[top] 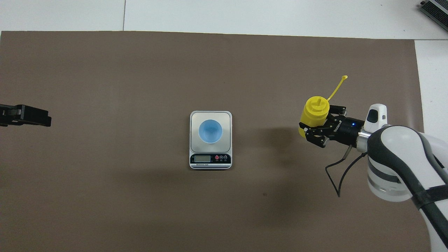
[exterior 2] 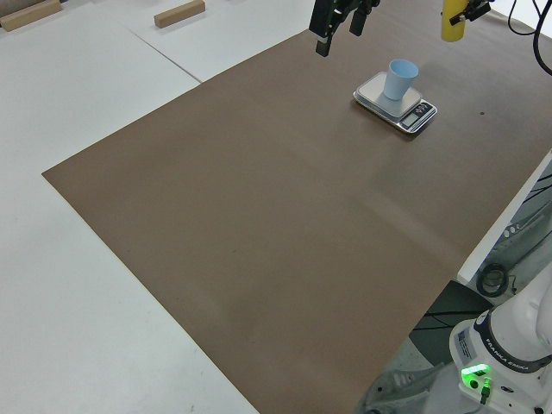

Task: Pour seasoning into cup on scale with both arms
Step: 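Lift the yellow bottle with the right gripper toward the scale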

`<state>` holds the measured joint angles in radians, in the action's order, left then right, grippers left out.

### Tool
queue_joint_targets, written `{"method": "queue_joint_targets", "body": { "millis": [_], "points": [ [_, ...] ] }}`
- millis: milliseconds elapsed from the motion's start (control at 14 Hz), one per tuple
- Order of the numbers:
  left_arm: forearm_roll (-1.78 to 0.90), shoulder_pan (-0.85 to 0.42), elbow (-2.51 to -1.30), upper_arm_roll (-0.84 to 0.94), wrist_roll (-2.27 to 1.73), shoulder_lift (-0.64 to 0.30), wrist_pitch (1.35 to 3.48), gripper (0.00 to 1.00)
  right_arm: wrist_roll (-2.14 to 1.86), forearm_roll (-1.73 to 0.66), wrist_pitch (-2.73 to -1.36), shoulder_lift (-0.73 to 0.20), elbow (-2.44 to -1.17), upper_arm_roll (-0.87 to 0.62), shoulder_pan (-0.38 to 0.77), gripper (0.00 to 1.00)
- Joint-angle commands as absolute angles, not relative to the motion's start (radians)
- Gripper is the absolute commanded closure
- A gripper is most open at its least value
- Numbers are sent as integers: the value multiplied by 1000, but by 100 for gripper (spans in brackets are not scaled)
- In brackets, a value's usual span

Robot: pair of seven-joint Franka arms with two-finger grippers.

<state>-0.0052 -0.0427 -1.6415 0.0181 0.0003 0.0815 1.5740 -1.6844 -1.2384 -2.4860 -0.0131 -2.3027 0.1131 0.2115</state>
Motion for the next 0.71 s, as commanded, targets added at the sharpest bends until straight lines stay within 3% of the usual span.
{"method": "queue_joint_targets", "body": {
  "millis": [0, 356, 641],
  "points": [
    [6, -29, -1654, 25, 8, 98, 1560, 0, -1638, -1184, -2601, -44, -2269, 115, 302, 83],
    [6, -29, -1654, 21, 11, 98, 1551, 0, -1637, -1120, -2879, -95, -2255, 118, 494, 92],
    [6, -29, -1654, 21, 11, 98, 1551, 0, -1592, -970, -2908, -124, -2211, 123, 526, 100]
  ]
}}
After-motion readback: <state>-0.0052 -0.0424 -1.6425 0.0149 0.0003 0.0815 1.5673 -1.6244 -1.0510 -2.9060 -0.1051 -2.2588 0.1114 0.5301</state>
